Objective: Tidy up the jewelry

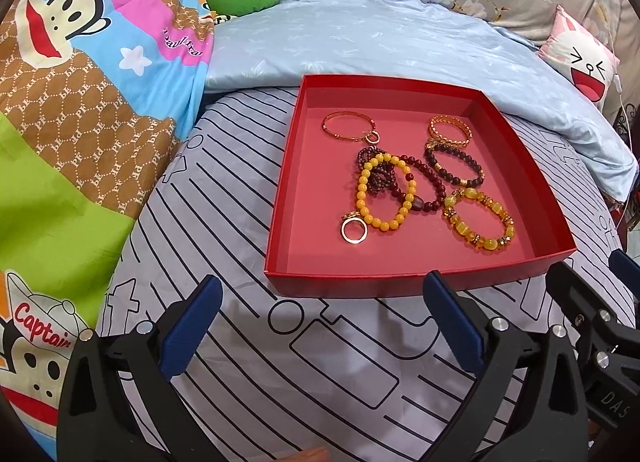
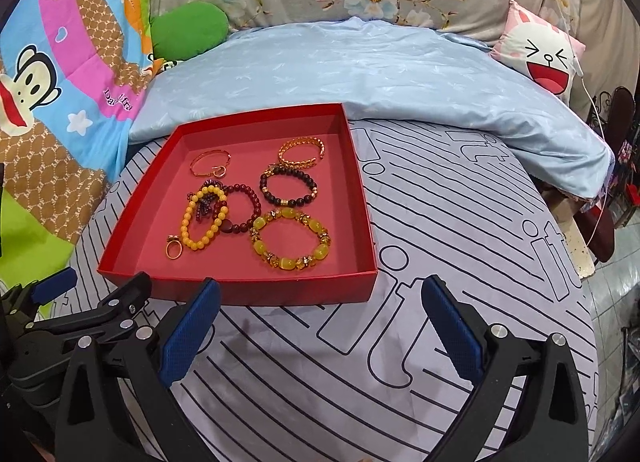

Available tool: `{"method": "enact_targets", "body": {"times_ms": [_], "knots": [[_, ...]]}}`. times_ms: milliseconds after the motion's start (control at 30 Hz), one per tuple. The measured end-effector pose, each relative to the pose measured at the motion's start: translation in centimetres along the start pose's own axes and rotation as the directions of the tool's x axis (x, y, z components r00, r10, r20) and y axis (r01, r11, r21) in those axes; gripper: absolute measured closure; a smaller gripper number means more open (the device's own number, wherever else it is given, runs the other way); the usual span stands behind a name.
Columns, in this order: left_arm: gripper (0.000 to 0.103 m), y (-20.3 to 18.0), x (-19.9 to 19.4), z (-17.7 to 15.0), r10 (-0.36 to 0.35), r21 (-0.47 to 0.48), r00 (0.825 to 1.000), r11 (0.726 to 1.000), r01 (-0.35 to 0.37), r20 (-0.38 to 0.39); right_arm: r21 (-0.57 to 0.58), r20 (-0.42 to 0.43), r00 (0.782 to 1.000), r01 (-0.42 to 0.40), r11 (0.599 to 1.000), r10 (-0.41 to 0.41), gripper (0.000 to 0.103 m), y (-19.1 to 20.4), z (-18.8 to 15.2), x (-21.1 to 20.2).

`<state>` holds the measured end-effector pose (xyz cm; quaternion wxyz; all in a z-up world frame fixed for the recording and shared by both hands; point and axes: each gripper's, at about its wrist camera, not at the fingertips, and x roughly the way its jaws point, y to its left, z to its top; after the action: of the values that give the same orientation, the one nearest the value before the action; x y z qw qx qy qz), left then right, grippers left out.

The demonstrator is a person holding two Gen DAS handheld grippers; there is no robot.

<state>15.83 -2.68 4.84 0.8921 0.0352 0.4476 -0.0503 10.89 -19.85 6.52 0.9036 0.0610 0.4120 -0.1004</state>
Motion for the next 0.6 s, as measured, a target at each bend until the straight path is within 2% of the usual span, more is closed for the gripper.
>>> {"method": "enact_targets", "body": {"times_ms": [600], "knots": [[0.007, 0.15, 0.01, -0.17, 0.003, -0.013, 1.000, 1.000, -0.003, -0.003, -0.009, 0.001, 1.000, 0.015, 1.000, -0.015, 0.006, 0.11, -0.22, -0.11]]}}
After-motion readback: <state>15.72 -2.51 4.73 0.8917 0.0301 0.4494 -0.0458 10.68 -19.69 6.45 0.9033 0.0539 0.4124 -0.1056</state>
